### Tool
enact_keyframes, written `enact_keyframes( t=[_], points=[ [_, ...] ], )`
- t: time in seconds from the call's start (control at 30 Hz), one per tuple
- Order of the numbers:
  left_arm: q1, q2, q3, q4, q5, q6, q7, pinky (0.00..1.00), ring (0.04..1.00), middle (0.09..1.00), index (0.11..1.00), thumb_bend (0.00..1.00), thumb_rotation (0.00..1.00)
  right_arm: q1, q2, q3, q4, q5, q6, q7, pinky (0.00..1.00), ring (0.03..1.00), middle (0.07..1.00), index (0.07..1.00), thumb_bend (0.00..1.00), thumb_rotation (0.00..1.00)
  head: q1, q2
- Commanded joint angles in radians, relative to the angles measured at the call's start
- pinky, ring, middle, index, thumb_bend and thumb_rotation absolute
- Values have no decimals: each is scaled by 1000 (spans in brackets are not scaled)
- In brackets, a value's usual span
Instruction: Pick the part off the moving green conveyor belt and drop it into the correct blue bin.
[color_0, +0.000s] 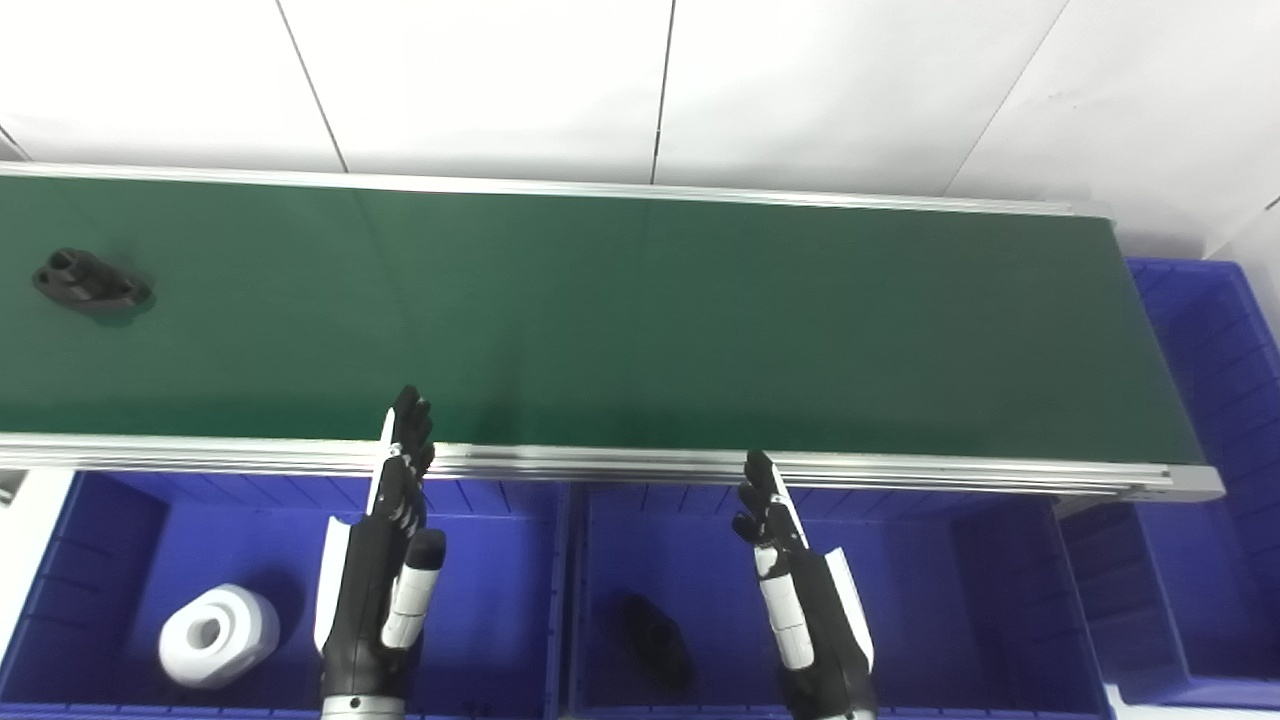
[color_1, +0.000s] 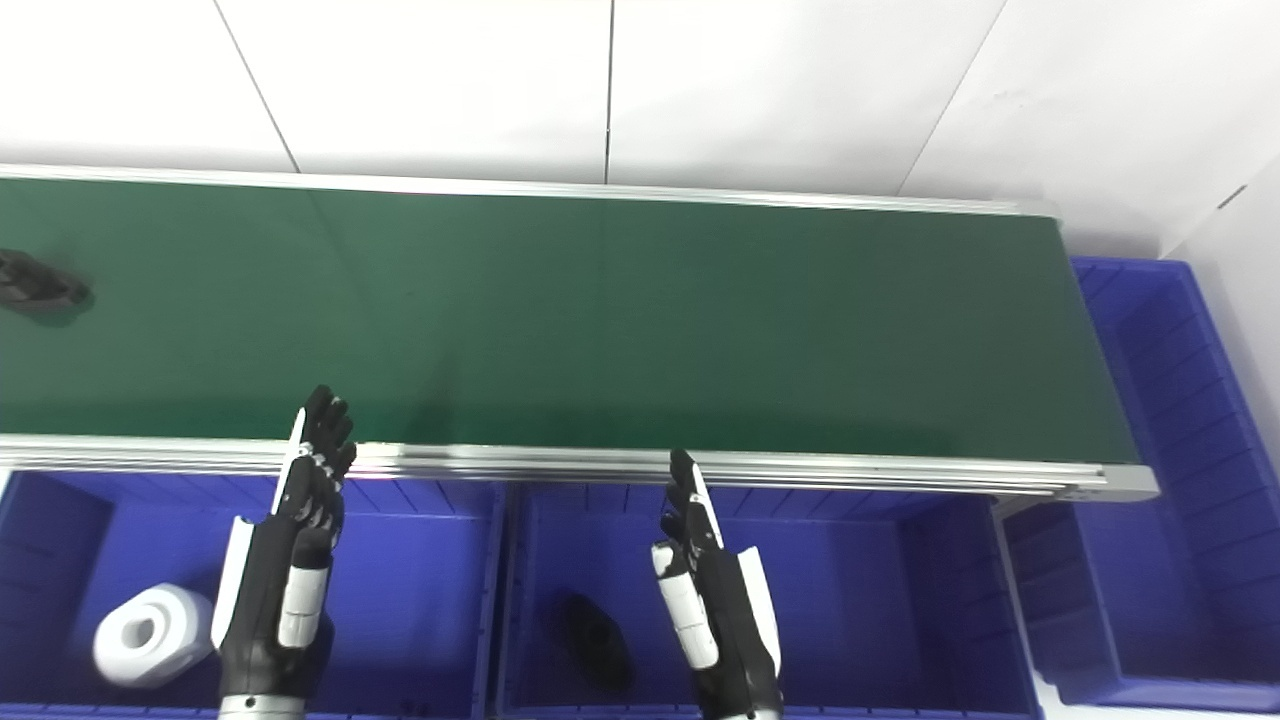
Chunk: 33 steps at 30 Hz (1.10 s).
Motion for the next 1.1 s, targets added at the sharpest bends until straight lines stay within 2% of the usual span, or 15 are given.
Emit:
enact_keyframes(
  t=[0.0,0.17,0.3,0.43,0.7,0.93,1.07],
  points=[
    [12,0,-5,-28,-22,4,-6,1000,1000,1000,1000,738,963,-4,2,2,-21,1,-67,12,948,991,1000,1000,780,1000,2,-1],
    [17,13,-2,-35,-59,23,-10,1000,1000,1000,1000,676,954,-40,6,2,27,-3,-131,6,979,998,1000,1000,787,960,5,-5],
    [16,21,0,-35,-69,30,-12,1000,1000,1000,1000,674,951,-55,18,-2,67,-29,-189,-14,963,989,1000,1000,790,956,7,-3],
    [33,29,7,-54,-72,40,-11,1000,1000,1000,1000,695,935,-52,14,-7,60,-16,-192,-3,981,998,1000,1000,788,951,16,-1],
    [77,41,2,-84,-86,35,-17,1000,1000,1000,1000,661,943,-50,15,-11,60,3,-206,7,979,992,1000,1000,795,956,28,-4],
    [85,35,-1,-90,-75,48,-11,1000,1000,1000,1000,560,930,-54,12,-8,69,3,-224,9,970,987,1000,1000,774,952,19,-5],
    [86,27,-4,-91,-70,68,-9,1000,1000,1000,1000,535,936,-50,15,-10,72,8,-228,6,973,984,1000,1000,779,947,19,-8]
  ],
)
